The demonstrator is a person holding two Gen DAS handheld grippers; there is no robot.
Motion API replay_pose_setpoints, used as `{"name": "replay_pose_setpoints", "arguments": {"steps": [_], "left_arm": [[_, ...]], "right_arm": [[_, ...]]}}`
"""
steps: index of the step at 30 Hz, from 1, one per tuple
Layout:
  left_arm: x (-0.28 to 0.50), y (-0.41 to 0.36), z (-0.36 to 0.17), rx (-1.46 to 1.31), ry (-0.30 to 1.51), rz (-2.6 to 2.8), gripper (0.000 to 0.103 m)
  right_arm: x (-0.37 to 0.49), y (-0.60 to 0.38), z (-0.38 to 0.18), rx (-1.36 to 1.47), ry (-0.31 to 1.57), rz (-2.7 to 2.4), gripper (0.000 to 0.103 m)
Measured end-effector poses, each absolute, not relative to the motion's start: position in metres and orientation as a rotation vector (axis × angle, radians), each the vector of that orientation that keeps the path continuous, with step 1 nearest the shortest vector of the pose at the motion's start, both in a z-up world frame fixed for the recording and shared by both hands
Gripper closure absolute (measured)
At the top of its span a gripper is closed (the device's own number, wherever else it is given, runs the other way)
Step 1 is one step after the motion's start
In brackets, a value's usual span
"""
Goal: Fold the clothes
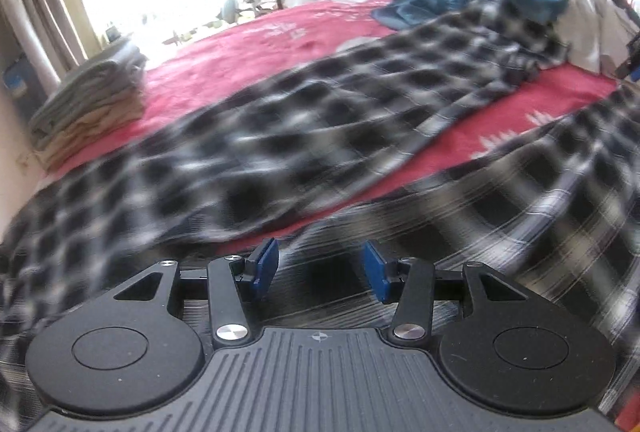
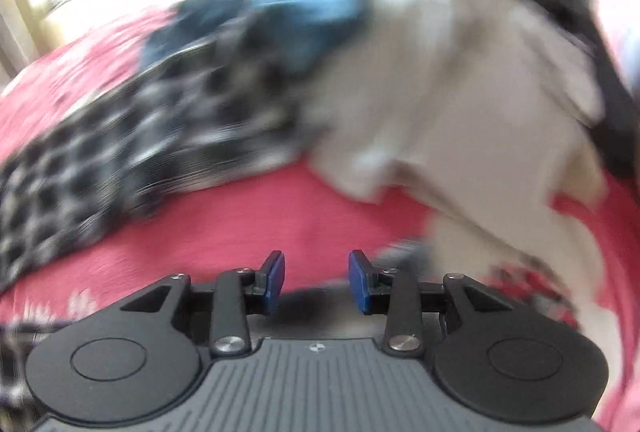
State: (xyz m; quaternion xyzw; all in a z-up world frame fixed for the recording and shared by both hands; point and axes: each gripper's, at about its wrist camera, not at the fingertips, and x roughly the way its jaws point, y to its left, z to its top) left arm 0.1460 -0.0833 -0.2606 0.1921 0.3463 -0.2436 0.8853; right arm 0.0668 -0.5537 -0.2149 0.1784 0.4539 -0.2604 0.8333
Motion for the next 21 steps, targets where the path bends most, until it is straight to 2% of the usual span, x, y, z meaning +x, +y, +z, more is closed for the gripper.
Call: {"name": "replay_pose_setpoints", "arguments": {"steps": [4, 6, 9, 11, 13, 21], "left_arm": [[0.146, -0.093, -0.265, 0.41, 0.735, -0.524, 0.056], [0.143, -0.097, -0.265, 0.421, 0.732, -0.534, 0.056], [0.142, -0.102, -0.267, 0.438, 0.737, -0.536, 0.056], [0.141, -0.104, -0.268, 0.447, 0.737, -0.535, 0.056], [0.14, -0.105, -0.269, 0.453, 0.737, -0.53, 0.056], [0.14, -0.105, -0.275, 0.443, 0.763, -0.504, 0.056]], "right_arm": [[0.044, -0.601, -0.222, 0.524, 0.948, -0.657, 0.062], [0.047, -0.613, -0.229, 0.554, 0.962, -0.652, 0.059], [0.063, -0.621, -0.244, 0.592, 1.002, -0.621, 0.058], [0.066, -0.619, -0.249, 0.629, 1.01, -0.571, 0.068], [0.064, -0.609, -0.246, 0.596, 0.989, -0.535, 0.099], [0.007, -0.597, -0.227, 0.617, 0.66, -0.583, 0.099]]}}
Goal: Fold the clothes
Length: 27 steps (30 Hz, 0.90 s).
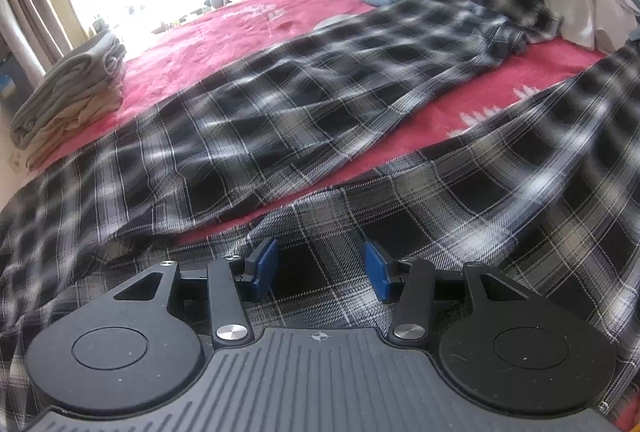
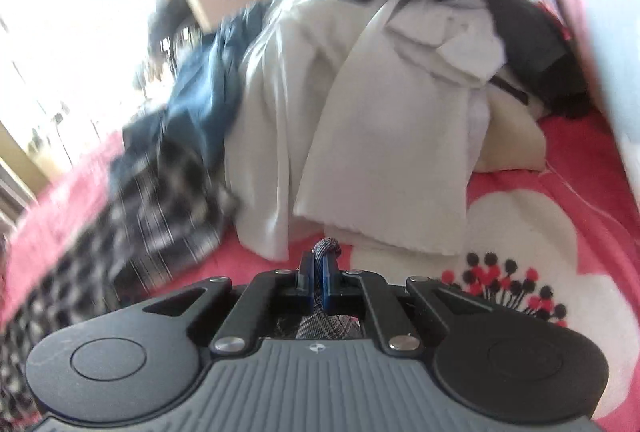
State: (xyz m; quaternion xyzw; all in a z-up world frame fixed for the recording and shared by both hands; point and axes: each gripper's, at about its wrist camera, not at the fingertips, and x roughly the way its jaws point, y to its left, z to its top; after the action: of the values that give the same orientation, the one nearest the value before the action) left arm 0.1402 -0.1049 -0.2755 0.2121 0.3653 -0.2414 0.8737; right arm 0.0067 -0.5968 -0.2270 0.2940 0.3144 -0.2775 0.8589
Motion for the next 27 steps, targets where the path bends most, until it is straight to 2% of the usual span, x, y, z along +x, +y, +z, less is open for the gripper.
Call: {"name": "replay_pose_setpoints", "arguments": {"steps": [6, 10, 15, 20, 23, 24, 25, 27], "left_arm": [[0.142, -0.107, -0.277, 0.463, 0.757, -0.483, 0.056], [0.144, -0.107, -0.276, 0.452, 0.76, -0.475, 0.056], [0.144, -0.101, -0.266, 0.431, 0.755, -0.448, 0.056], [0.14, -0.074, -0.237, 0.405, 0.75, -0.391, 0.056], [0.13, -0.036, -0.212, 0.421, 0.723, -0.316, 0.055], [0.126, -0.02, -0.203, 0.431, 0.711, -0.285, 0.053], [0.122, -0.005, -0.195, 0.44, 0.699, -0.254, 0.052], [0.114, 0.027, -0.183, 0.442, 0.703, -0.199, 0.052]], "right_arm": [[0.031, -0.619, -0.258, 0.651, 0.702, -0.657, 0.093], [0.018, -0.622, -0.237, 0.668, 0.669, -0.737, 0.088], [0.005, -0.581, -0.202, 0.564, 0.941, -0.444, 0.088], [-0.003, -0.515, -0.236, 0.297, 1.271, -0.255, 0.09], [-0.017, -0.515, -0.251, 0.197, 1.347, -0.392, 0.09], [-0.02, -0.515, -0.245, 0.176, 1.348, -0.447, 0.09], [-0.024, -0.515, -0.239, 0.155, 1.348, -0.503, 0.085], [-0.028, -0.506, -0.226, 0.129, 1.32, -0.54, 0.086]]}}
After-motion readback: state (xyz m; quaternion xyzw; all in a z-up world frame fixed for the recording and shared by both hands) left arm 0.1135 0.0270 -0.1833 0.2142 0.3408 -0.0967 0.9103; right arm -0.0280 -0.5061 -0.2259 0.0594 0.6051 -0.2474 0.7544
